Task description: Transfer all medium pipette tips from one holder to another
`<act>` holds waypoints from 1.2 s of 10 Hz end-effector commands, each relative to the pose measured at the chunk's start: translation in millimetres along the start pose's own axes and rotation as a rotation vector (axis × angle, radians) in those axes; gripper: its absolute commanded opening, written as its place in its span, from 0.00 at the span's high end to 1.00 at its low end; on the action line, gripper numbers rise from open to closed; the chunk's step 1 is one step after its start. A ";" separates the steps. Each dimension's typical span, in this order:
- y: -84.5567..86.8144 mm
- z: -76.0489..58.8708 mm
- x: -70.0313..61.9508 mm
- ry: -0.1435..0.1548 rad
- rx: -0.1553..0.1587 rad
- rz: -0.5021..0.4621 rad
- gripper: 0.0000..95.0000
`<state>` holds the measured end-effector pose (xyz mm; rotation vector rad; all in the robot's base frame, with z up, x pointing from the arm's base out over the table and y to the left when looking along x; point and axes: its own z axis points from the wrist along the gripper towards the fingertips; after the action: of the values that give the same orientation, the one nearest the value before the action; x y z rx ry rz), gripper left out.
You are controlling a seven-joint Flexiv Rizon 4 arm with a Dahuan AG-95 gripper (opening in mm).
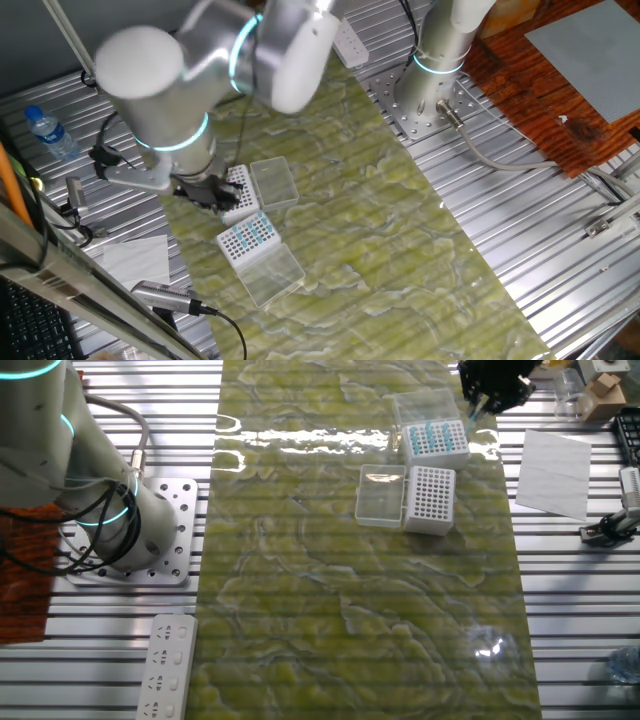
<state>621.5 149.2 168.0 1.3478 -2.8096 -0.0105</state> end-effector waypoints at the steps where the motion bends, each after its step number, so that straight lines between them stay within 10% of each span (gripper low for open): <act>1: 3.0 12.0 -12.8 -0.015 0.023 0.014 1.00; 12: 12.2 31.9 -30.3 -0.053 0.039 0.047 1.00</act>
<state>629.7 180.5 134.5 1.3075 -2.8983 0.0083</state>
